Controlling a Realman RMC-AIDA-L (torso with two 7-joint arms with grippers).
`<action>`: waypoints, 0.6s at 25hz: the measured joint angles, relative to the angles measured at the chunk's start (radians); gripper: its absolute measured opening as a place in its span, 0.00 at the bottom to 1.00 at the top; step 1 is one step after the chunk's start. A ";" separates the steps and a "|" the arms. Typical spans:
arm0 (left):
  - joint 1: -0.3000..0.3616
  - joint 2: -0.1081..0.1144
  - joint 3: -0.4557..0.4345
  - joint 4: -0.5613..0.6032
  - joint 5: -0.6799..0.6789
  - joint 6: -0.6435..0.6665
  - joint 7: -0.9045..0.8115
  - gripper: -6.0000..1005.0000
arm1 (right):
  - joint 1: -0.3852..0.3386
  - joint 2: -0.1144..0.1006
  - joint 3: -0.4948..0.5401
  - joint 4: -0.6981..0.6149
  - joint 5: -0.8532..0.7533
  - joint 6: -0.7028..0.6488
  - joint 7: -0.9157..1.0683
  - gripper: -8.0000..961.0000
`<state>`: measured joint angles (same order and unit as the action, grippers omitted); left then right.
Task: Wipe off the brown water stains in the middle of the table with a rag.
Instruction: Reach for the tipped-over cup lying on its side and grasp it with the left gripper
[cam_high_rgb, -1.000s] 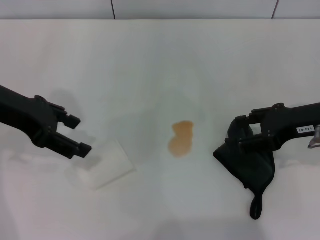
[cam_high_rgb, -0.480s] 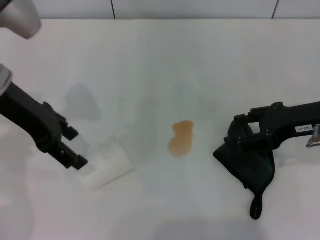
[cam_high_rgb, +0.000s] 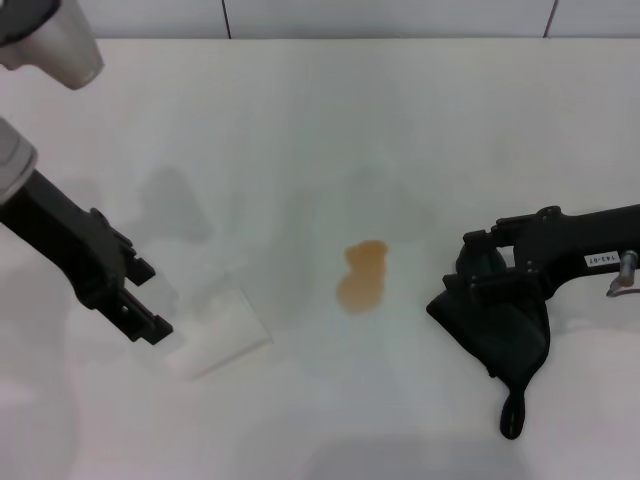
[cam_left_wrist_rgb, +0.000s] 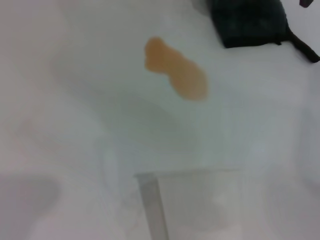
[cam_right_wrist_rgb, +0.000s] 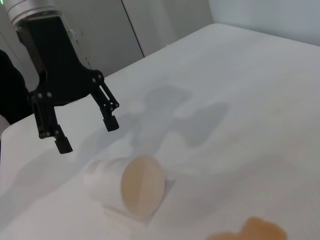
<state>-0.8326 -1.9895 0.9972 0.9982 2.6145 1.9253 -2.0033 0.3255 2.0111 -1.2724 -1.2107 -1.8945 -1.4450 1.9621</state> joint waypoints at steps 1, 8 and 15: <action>-0.003 -0.003 0.000 -0.005 0.002 -0.003 0.001 0.86 | 0.000 0.000 0.000 0.001 0.000 0.000 0.000 0.75; -0.012 -0.030 0.009 -0.020 0.010 -0.032 0.008 0.86 | 0.000 0.000 0.001 0.002 0.000 -0.005 -0.008 0.75; -0.014 -0.039 0.030 -0.054 0.012 -0.069 0.016 0.85 | -0.007 0.000 0.001 0.002 0.000 -0.012 -0.008 0.75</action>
<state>-0.8462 -2.0281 1.0269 0.9443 2.6267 1.8562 -1.9876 0.3181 2.0111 -1.2715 -1.2085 -1.8943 -1.4573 1.9542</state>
